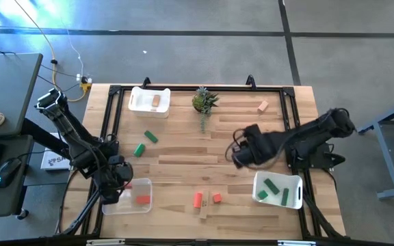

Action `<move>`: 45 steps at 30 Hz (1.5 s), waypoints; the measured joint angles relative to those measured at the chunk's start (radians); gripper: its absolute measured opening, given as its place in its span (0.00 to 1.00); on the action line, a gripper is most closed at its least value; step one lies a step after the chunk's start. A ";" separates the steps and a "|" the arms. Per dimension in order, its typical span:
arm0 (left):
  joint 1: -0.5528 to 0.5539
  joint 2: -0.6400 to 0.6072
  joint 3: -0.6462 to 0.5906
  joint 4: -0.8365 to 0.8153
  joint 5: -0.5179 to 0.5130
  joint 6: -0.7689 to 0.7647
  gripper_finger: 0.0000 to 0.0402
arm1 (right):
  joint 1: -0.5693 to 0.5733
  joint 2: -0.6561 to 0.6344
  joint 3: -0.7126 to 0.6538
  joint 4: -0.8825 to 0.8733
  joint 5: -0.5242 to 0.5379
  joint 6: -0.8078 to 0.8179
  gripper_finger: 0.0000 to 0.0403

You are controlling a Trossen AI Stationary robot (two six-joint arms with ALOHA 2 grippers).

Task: Sort & place blocks by color
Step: Put the orange block into the transparent bin, then put the brown block into the top white bin

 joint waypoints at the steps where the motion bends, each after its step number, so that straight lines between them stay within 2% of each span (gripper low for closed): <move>1: 0.000 0.000 0.000 0.005 0.000 -0.004 0.09 | -0.032 0.000 0.000 -0.004 -0.011 -0.043 0.43; 12: 0.002 0.000 0.000 0.032 0.017 -0.062 0.26 | -0.360 -0.030 0.000 -0.022 -0.167 -0.637 0.43; 15: 0.002 0.000 0.000 0.032 0.018 -0.112 0.31 | -0.432 -0.042 0.000 -0.073 -0.176 -0.738 0.43; 20: 0.014 0.000 0.000 0.033 -0.004 -0.193 0.35 | -0.543 -0.094 0.000 -0.089 -0.147 -0.822 0.43; 25: 0.061 -0.007 0.000 0.046 0.010 -0.211 0.35 | -0.650 -0.168 0.000 -0.070 -0.104 -0.872 0.43; 31: 0.162 -0.038 0.000 0.045 -0.002 -0.172 0.34 | -0.801 -0.248 -0.018 0.078 -0.092 -0.919 0.43; 38: 0.333 -0.088 0.001 0.045 -0.067 -0.091 0.34 | -0.990 -0.269 -0.089 0.240 -0.198 -0.974 0.43; 45: 0.528 -0.114 0.001 0.048 -0.191 0.016 0.34 | -1.152 -0.269 -0.178 0.407 -0.386 -0.924 0.43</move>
